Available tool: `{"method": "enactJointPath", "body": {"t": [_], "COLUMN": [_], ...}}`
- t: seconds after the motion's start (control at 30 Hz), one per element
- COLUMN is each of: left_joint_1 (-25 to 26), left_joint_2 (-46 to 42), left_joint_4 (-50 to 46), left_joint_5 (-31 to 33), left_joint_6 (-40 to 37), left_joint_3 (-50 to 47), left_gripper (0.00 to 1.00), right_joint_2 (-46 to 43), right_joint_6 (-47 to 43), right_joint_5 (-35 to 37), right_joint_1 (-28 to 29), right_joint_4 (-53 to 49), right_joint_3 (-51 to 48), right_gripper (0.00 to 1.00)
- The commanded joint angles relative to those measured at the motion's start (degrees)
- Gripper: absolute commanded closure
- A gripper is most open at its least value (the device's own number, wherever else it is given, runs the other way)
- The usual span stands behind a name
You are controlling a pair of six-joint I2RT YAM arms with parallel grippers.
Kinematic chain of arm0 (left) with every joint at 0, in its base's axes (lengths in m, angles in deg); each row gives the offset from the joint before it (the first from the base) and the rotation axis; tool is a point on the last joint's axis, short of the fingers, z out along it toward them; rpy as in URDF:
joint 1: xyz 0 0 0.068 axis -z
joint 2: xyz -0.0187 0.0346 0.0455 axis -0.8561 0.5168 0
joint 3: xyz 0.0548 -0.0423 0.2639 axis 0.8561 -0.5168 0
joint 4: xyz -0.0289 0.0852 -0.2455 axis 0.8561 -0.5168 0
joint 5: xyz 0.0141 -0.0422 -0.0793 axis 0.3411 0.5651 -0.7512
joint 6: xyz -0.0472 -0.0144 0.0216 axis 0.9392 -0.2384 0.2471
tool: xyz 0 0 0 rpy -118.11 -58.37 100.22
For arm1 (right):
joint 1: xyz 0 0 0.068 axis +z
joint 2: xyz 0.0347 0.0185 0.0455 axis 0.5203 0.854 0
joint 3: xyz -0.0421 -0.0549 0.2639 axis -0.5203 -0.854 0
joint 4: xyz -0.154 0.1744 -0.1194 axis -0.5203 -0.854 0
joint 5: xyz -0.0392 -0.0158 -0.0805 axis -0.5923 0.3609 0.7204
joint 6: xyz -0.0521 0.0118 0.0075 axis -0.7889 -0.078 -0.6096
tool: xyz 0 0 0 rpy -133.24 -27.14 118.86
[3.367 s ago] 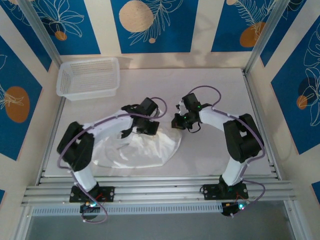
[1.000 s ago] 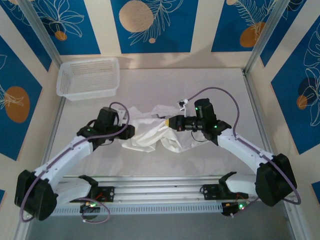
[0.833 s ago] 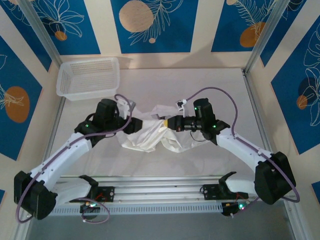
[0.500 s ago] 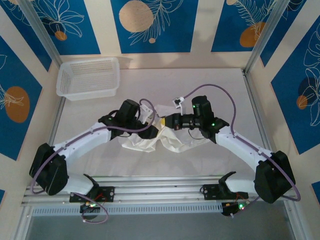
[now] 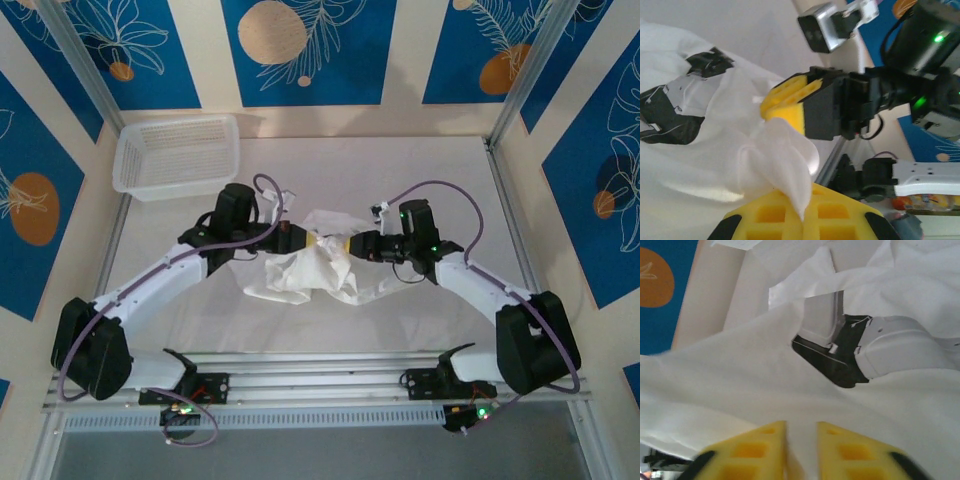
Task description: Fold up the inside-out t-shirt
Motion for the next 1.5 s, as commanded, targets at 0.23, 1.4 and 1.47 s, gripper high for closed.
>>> {"method": "enactJointPath", "body": {"t": [0.23, 1.4, 1.47], "left_joint_1": [-0.8, -4.3, -4.3], "left_joint_2": [0.3, -0.6, -1.2], "left_joint_4": [2.4, -13.2, -12.7], "left_joint_5": [-5.2, 2.4, 2.2], "left_joint_6": [1.9, -9.9, -9.6], "left_joint_3": [2.3, 3.5, 3.1], "left_gripper": [1.0, 1.0, 1.0], "right_joint_2": [-12.3, -6.0, -3.4], "right_joint_6": [-0.9, 8.5, 9.0], "right_joint_5": [8.9, 6.3, 10.2], "right_joint_1": [7.5, 8.8, 9.7], "right_joint_4": [12.0, 3.8, 5.6], "right_joint_3": [-8.1, -2.2, -2.2], "right_gripper": [0.33, 0.32, 0.3]}}
